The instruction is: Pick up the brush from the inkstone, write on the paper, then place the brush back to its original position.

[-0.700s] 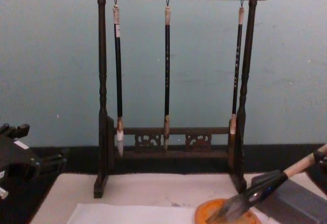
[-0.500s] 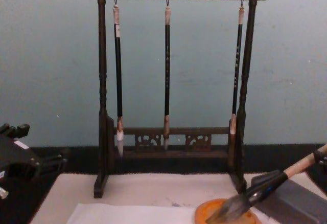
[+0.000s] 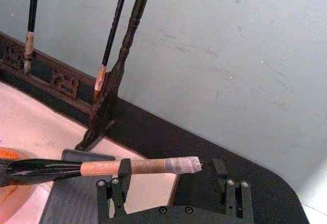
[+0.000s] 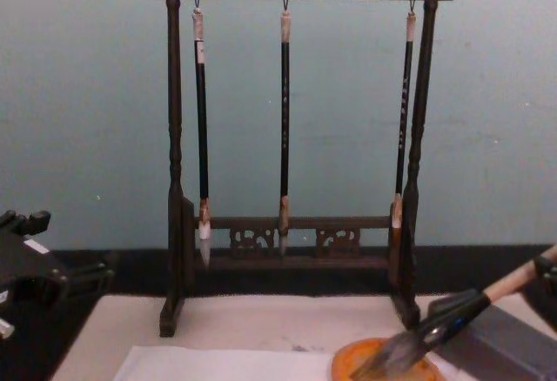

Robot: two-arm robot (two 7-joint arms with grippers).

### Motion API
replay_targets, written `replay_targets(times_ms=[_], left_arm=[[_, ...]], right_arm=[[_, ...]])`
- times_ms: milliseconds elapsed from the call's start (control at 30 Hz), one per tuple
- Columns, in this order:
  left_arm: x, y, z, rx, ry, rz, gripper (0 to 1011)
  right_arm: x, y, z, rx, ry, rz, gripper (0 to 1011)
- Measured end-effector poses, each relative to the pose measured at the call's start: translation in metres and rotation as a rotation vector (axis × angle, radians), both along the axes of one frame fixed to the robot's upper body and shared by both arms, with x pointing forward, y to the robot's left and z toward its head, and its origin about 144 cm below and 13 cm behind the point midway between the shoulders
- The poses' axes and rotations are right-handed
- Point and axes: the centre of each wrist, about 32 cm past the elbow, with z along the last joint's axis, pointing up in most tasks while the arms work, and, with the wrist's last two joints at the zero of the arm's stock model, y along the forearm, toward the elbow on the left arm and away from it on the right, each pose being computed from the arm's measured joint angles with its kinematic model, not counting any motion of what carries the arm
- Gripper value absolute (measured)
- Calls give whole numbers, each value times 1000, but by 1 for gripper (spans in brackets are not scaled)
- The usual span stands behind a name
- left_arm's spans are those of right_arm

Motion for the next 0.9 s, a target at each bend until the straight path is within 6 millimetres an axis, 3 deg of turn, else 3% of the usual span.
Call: replay_targets(times_ms=[900], left_arm=[[0,0,0,0,0,0,1010]], right_arm=[[0,0,0,0,0,0,1000]])
